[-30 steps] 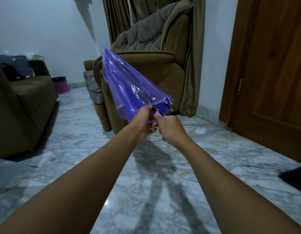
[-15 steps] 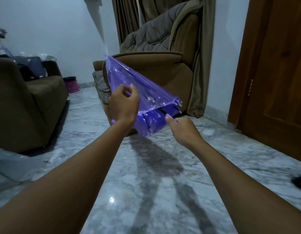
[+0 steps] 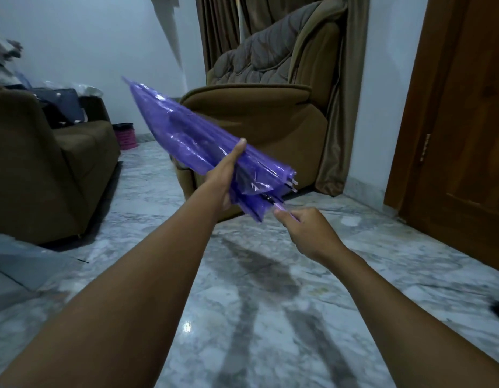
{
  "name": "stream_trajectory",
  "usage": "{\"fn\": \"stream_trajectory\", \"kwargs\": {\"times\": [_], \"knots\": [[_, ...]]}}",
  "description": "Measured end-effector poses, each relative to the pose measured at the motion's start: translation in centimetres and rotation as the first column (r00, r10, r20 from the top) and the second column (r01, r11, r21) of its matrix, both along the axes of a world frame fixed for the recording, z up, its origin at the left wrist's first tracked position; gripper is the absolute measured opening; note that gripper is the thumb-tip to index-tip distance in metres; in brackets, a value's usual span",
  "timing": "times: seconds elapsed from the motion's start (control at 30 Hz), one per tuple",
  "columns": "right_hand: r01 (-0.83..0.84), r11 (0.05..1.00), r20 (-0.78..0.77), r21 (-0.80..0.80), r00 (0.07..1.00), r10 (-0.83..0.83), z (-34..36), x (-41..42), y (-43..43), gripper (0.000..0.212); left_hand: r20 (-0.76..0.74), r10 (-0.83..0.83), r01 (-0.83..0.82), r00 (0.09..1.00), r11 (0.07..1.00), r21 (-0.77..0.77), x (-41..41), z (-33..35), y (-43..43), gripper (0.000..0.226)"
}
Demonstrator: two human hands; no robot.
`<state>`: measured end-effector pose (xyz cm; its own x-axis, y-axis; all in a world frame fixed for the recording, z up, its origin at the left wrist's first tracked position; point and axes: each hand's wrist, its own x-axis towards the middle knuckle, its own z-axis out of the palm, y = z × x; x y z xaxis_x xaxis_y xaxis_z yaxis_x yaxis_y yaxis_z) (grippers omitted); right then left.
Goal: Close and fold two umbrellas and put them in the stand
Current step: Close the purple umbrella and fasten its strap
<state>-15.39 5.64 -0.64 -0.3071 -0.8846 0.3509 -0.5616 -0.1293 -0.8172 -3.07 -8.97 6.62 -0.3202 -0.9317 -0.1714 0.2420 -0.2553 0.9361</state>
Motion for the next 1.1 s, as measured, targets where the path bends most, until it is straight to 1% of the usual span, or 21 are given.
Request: {"fn": "stream_trajectory", "kwargs": {"times": [0.07,0.13,0.2,0.27,0.3,0.33,0.37,0.43,0.47,0.5,0.53,0.6,0.63,0.67,0.73,0.8,0.83,0.9,0.97,1.0,1.1], "knots": [[-0.004,1.0,-0.043,-0.001,0.999,0.004,0.0,0.0,0.1,0.058,-0.024,0.047,-0.048,0.999,0.999,-0.01,-0.5,-0.4,-0.6,0.073],[0.051,0.999,-0.05,0.011,0.997,-0.05,0.1,-0.3,0.1,0.062,-0.026,0.094,-0.095,0.995,0.995,-0.024,-0.5,-0.7,-0.4,0.053],[0.225,0.974,-0.022,-0.007,0.974,-0.225,0.7,-0.5,0.2,0.062,-0.049,0.087,-0.089,0.995,0.995,-0.037,-0.4,-0.9,0.0,0.04],[0.455,0.885,0.052,-0.098,0.891,-0.452,1.8,-0.9,0.3,0.054,-0.097,0.065,-0.068,0.993,0.997,-0.03,-0.6,-1.3,0.5,0.041],[0.519,0.838,0.084,-0.17,0.855,-0.512,2.6,-1.0,0.3,0.047,-0.112,0.054,-0.058,0.992,0.998,-0.035,-0.8,-1.5,0.9,0.04],[0.523,0.817,0.081,-0.244,0.85,-0.52,3.5,-1.1,0.3,0.044,-0.112,0.048,-0.053,0.993,0.998,-0.044,-1.0,-1.6,1.3,0.037],[0.482,0.824,0.03,-0.297,0.868,-0.496,4.3,-1.2,0.2,0.047,-0.112,0.032,-0.038,0.993,0.998,-0.054,-1.2,-1.8,1.8,0.03],[0.346,0.89,-0.153,-0.297,0.903,-0.402,5.6,-1.3,-0.7,0.062,-0.097,-0.004,-0.002,0.995,0.998,-0.068,-1.7,-2.3,3.0,0.015],[0.272,0.933,-0.25,-0.237,0.911,-0.329,6.0,-1.4,-1.4,0.071,-0.082,-0.027,0.021,0.996,0.997,-0.073,-2.0,-2.5,3.5,0.016],[0.193,0.971,-0.325,-0.141,0.917,-0.23,6.2,-1.5,-2.0,0.081,-0.064,-0.051,0.046,0.997,0.996,-0.075,-2.3,-2.6,3.9,0.023],[0.113,0.993,-0.357,-0.033,0.927,-0.117,6.2,-1.8,-2.6,0.091,-0.053,-0.065,0.061,0.996,0.995,-0.075,-2.6,-2.6,4.3,0.032],[0.01,0.99,-0.322,0.139,0.946,0.035,5.7,-2.1,-3.2,0.112,-0.083,-0.093,0.087,0.992,0.994,-0.068,-3.2,-2.4,4.6,0.042],[-0.012,0.982,-0.286,0.191,0.956,0.067,5.3,-2.3,-3.3,0.112,-0.083,-0.112,0.106,0.99,0.992,-0.069,-3.5,-2.2,4.9,0.042],[-0.032,0.976,-0.245,0.216,0.966,0.086,4.9,-2.5,-3.1,0.103,-0.078,-0.143,0.137,0.987,0.987,-0.081,-3.6,-2.2,5.1,0.039],[-0.048,0.972,-0.191,0.231,0.977,0.094,4.4,-2.6,-2.8,0.076,-0.053,-0.221,0.214,0.974,0.97,-0.111,-3.7,-2.4,5.3,0.027],[-0.038,0.973,-0.201,0.229,0.976,0.085,4.0,-2.6,-2.6,0.053,-0.039,-0.291,0.283,0.956,0.949,-0.136,-3.6,-2.6,5.3,0.017],[-0.025,0.974,-0.199,0.224,0.977,0.071,3.8,-2.6,-2.4,0.045,-0.053,-0.313,0.302,0.948,0.941,-0.154,-3.5,-2.5,5.2,0.018],[0.012,0.977,-0.205,0.213,0.978,0.033,3.3,-2.7,-2.0,0.038,-0.087,-0.343,0.321,0.935,0.926,-0.197,-3.3,-2.1,5.1,0.036],[0.021,0.981,-0.245,0.192,0.969,0.027,2.7,-2.8,-1.7,0.035,-0.065,-0.355,0.336,0.933,0.921,-0.197,-3.3,-1.7,4.9,0.066],[0.011,0.982,-0.259,0.187,0.965,0.039,2.6,-2.6,-1.5,0.033,-0.045,-0.337,0.324,0.941,0.928,-0.184,-3.4,-1.7,4.7,0.075],[-0.02,0.974,-0.266,0.228,0.961,0.082,2.2,-2.2,-1.3,0.034,-0.027,-0.225,0.221,0.974,0.97,-0.105,-3.7,-2.3,3.8,0.084]]}}
